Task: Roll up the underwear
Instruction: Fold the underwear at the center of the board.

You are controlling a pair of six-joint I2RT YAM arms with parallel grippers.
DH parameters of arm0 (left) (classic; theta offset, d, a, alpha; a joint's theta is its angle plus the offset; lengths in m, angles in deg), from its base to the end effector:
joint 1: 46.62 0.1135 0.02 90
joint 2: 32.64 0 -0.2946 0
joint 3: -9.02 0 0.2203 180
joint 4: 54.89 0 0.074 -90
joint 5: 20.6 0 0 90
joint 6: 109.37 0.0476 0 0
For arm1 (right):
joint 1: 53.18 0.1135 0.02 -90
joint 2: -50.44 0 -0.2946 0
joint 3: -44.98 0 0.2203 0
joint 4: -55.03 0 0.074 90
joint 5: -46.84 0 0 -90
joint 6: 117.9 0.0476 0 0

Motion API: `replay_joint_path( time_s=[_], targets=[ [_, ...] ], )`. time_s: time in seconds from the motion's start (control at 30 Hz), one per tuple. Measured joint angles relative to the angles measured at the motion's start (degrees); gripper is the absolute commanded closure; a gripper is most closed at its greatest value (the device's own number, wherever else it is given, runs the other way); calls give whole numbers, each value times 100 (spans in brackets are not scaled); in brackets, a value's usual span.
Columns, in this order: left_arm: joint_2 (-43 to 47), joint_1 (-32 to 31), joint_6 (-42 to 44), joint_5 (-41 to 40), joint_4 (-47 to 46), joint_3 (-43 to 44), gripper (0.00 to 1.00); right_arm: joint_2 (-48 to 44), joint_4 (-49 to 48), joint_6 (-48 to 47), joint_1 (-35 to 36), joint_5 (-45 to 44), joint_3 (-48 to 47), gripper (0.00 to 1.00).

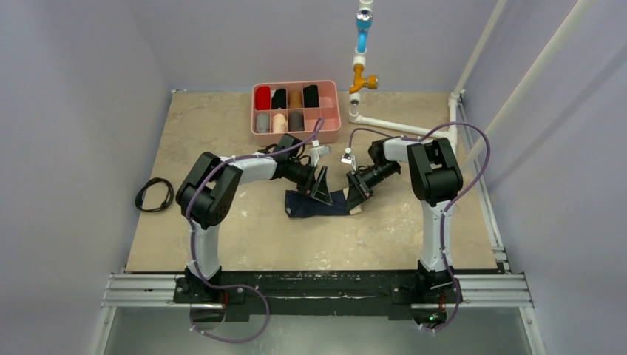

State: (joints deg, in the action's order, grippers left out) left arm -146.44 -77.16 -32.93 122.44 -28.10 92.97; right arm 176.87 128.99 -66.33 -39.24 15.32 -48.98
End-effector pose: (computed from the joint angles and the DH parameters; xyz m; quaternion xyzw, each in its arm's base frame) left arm 0.3135 -0.2291 0.1877 0.2533 0.8288 -0.4929 0.0775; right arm 0.3327 0.1244 0.1374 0.3185 -0.8058 -0.4989 0.0193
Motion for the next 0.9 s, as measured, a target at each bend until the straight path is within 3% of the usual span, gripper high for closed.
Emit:
replay_joint_path(
  time_s=[0.37, 0.9],
  targets=[
    [-98, 0, -37, -103, -20, 0, 34, 0, 122, 57, -13, 61, -31, 65],
    [-101, -2, 24, -164, -26, 0, 36, -46, 232, 2, -374, -28, -129, 62]
  ],
)
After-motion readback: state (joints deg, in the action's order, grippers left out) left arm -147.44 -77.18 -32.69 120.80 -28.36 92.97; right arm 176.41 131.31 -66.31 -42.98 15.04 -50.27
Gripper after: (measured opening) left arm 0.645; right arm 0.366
